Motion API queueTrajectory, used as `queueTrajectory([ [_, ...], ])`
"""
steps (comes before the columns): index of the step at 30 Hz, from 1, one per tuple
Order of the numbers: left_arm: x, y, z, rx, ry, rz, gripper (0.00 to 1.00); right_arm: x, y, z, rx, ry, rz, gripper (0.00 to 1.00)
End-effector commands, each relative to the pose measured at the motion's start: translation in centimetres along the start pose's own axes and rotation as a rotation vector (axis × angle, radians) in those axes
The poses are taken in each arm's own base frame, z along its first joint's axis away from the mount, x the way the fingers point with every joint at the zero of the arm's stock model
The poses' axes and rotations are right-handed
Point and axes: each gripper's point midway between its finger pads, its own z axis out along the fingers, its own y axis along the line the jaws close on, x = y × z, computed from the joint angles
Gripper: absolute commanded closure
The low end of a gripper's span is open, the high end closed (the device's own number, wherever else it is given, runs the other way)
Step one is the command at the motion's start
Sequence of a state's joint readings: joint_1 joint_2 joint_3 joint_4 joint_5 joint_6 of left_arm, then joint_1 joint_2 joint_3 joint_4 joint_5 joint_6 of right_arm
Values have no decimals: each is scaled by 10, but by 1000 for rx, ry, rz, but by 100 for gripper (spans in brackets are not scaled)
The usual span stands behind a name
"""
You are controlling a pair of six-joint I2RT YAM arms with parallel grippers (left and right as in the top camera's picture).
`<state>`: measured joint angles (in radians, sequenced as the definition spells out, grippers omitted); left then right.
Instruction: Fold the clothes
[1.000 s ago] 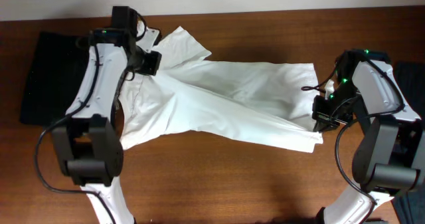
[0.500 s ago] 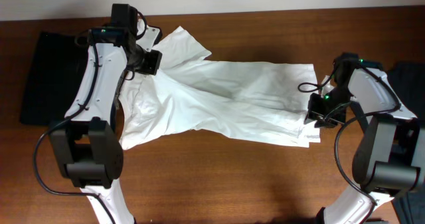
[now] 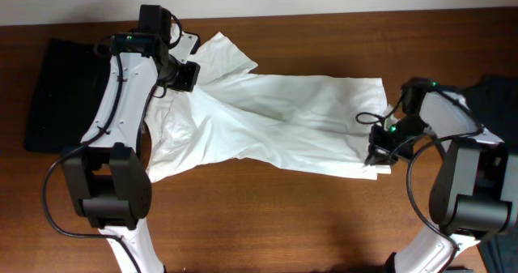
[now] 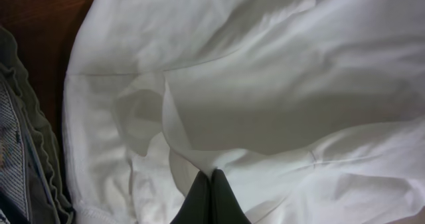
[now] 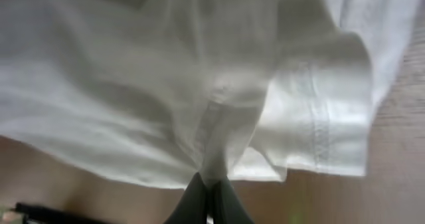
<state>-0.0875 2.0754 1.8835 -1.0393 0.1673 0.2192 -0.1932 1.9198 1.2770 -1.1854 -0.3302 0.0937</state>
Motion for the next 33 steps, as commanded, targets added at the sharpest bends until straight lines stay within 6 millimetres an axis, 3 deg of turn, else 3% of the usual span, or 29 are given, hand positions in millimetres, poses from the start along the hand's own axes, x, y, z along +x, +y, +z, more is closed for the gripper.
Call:
queueTrajectory([
  [1,-8,-1,-13,-11,-33,-1,100,-5,7,-30,30,-55,-37,96],
  [3,-8,-1,-13,-11,-33,-1,100,-4,7,-40,53,-81,-39,96],
  [6,-8,-1,-13,-11,-33,-1,100,-6,-17,-55,201,-152,41,96],
  [11,-6,-1,-13,-9,-27,-2,100,-2,-13,-58,188,-146,33,92],
  [12,-6,-1,-13,-10,-27,-2,100,-2,-12,-58,183,-150,32,89],
  [14,-6,-1,-13,-9,-27,-2,100,-5,-11,-53,167,-149,30,64],
  [16,-6,-1,-13,-9,-27,-2,100,-7,-10,-44,148,-144,30,57],
  [19,-6,-1,-13,-9,-27,-2,100,-17,-7,-28,105,-151,23,56],
  [24,-7,-1,-13,-10,-30,-1,100,-28,-3,-23,71,-194,8,56],
  [31,-7,-1,-13,-10,-31,-1,100,-29,-9,-1,60,-198,25,56],
  [33,-7,-1,-13,-10,-31,-1,100,-31,1,-1,8,-205,15,69],
])
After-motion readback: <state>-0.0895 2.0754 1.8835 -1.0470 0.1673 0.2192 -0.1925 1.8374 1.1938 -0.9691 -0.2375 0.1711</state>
